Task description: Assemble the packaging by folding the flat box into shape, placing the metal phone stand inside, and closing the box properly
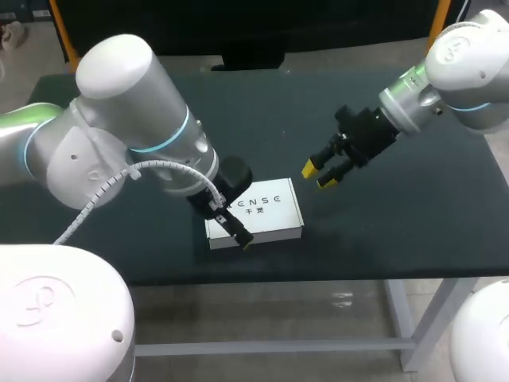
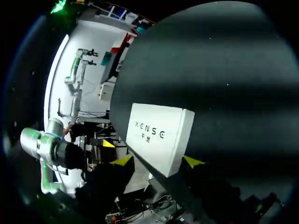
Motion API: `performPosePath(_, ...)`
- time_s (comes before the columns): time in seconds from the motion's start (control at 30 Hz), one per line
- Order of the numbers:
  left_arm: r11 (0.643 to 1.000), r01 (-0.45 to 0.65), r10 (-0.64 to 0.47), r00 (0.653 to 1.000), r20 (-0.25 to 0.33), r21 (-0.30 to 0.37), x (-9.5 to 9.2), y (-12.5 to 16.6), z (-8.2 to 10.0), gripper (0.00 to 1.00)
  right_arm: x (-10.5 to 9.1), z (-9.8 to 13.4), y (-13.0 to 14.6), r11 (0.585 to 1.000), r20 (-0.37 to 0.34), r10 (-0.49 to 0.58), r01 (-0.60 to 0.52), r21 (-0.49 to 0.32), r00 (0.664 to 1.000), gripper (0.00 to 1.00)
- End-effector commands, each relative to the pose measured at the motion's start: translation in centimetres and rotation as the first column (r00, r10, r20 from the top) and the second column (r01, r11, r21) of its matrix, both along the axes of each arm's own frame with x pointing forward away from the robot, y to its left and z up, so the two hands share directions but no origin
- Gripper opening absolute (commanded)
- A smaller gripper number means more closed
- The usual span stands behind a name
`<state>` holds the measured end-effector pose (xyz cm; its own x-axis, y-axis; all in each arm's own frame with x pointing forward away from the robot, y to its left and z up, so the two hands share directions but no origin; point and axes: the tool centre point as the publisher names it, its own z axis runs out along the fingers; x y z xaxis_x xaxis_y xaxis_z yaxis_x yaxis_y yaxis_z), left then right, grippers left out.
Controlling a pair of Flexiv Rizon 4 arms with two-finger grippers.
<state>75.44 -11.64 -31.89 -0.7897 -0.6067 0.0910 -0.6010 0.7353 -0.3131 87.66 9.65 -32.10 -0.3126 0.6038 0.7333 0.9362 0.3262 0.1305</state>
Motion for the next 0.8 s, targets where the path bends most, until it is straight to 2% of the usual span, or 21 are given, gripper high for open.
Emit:
performPosePath(0.03,0.993,-0.108,0.109,0.994,-0.022,0.044,-0.9,-1.4,0.3,1.00,-1.3,1.1,-1.8,0.997,0.147,-0.072,0.072,0.007,0.987,1.00)
performPosePath(0.1,0.978,-0.194,0.198,0.979,-0.051,0.077,-1.3,-1.9,0.3,1.00,-1.0,1.6,-2.9,0.990,0.176,-0.142,0.143,0.008,0.974,1.00)
performPosePath(0.57,0.978,-0.194,0.198,0.979,-0.051,0.077,-1.3,-1.9,0.3,1.00,-1.0,1.6,-2.9,0.990,0.176,-0.142,0.143,0.008,0.974,1.00)
performPosePath(0.6,0.973,-0.221,0.225,0.972,-0.060,0.064,-1.5,-2.3,0.1,1.00,-1.0,1.6,-2.9,0.990,0.176,-0.142,0.143,0.008,0.974,1.00)
performPosePath(0.63,0.967,-0.249,0.252,0.965,-0.075,0.051,-1.7,-2.6,0.0,1.00,-1.0,1.3,-3.2,0.985,0.217,-0.166,0.171,-0.003,0.962,1.00)
performPosePath(0.67,0.952,-0.302,0.305,0.950,-0.065,0.052,-1.9,-2.9,-0.1,1.00,-0.8,1.0,-3.8,0.976,0.246,-0.209,0.217,-0.006,0.946,1.00)
performPosePath(0.73,0.934,-0.356,0.358,0.930,-0.083,0.040,-2.3,-3.4,-0.4,1.00,-0.6,0.9,-4.6,0.979,0.322,-0.196,0.203,0.014,0.926,1.00)
performPosePath(0.8,0.901,-0.431,0.433,0.898,-0.077,0.042,-2.8,-4.1,-0.9,1.00,-0.2,0.7,-5.4,0.985,0.423,-0.165,0.173,0.018,0.891,1.00)
